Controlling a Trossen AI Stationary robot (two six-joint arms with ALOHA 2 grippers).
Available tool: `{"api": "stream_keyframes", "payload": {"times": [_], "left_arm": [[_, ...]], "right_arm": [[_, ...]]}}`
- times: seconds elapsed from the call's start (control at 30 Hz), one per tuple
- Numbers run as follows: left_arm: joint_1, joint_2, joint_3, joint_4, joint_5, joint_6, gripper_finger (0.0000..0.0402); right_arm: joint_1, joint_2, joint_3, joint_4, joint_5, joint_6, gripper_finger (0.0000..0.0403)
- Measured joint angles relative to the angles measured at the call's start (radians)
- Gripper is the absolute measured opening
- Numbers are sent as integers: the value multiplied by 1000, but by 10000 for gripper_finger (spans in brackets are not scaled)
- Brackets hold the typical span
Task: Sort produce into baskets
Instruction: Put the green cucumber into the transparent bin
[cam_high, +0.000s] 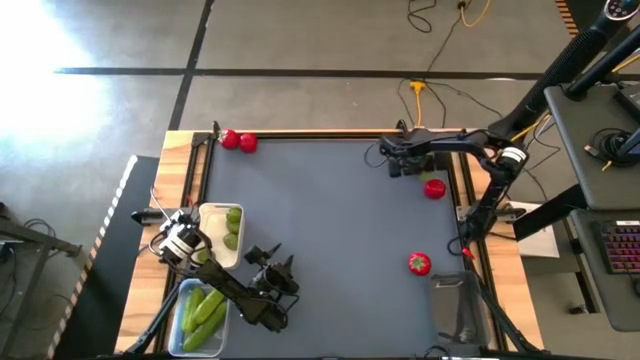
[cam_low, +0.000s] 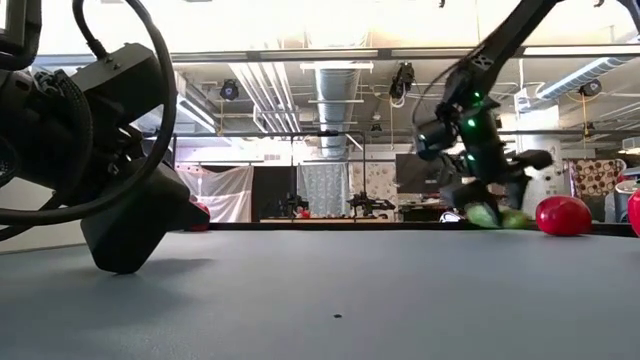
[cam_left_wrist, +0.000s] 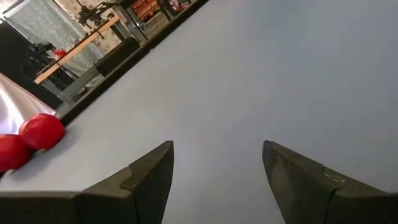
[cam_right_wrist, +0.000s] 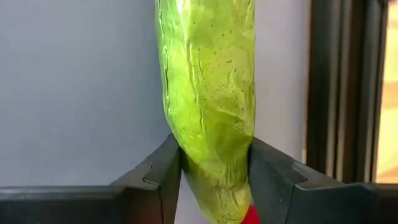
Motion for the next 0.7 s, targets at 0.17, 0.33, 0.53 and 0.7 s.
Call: {"api": "stream_keyframes", "payload": {"times": [0.17, 0.33, 0.53, 0.7], "left_arm": [[1, 0, 0, -3, 3, 0, 228], [4, -2, 0, 2, 30, -6, 228], [-1, -3, 12, 106, 60, 16, 228], [-54, -6, 38, 124, 13, 44, 229]], "right_arm": [[152, 0, 64, 24, 3, -43, 147], [398, 0, 98, 100, -6, -101, 144], [736, 0, 108, 214, -67, -282, 148], [967, 0, 104, 292, -89, -360, 149]]}}
